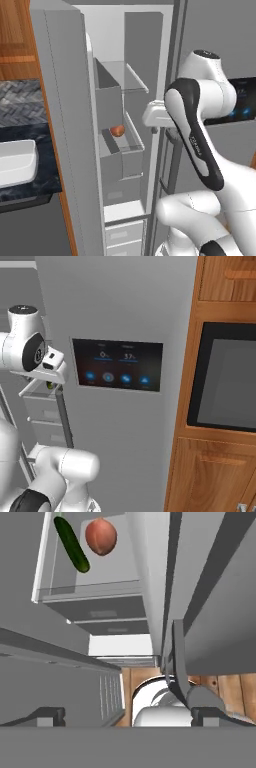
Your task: Take the onion and cucumber out of the freezer and place them in the tupperware container on the counter. Then put the tupperware containing the vegetables back in the freezer.
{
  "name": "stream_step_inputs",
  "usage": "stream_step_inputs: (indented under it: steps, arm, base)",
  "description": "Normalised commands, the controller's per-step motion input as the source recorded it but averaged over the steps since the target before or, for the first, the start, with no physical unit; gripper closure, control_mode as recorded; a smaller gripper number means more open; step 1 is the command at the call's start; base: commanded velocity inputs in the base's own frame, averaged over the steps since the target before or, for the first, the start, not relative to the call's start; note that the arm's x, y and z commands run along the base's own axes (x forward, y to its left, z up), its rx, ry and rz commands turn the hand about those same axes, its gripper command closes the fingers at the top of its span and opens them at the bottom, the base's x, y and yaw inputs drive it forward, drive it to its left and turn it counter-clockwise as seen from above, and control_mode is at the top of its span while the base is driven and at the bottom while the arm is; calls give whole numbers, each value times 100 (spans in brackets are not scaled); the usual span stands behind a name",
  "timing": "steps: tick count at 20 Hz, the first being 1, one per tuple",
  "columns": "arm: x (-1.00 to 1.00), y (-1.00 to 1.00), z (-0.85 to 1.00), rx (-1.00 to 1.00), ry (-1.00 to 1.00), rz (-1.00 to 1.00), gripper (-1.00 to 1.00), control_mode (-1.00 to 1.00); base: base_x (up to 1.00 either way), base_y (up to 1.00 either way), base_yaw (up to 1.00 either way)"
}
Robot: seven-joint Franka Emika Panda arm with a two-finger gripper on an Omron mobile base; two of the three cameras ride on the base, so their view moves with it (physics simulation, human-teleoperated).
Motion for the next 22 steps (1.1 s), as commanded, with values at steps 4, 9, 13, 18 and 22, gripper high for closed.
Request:
stream_step_inputs:
  steps: [4,9,13,18,22]
  arm:
    - [-3,0,-20,28,-2,0,-100,-100]
    - [-3,1,-37,19,-12,0,-100,-100]
    - [0,5,-43,11,-11,0,-100,-100]
    - [0,18,-39,7,-9,0,-100,-100]
    - [0,38,-32,0,-12,0,-100,-100]
  base:
    - [0,0,0]
    - [0,0,0]
    - [0,0,0]
    - [0,0,0]
    - [0,0,0]
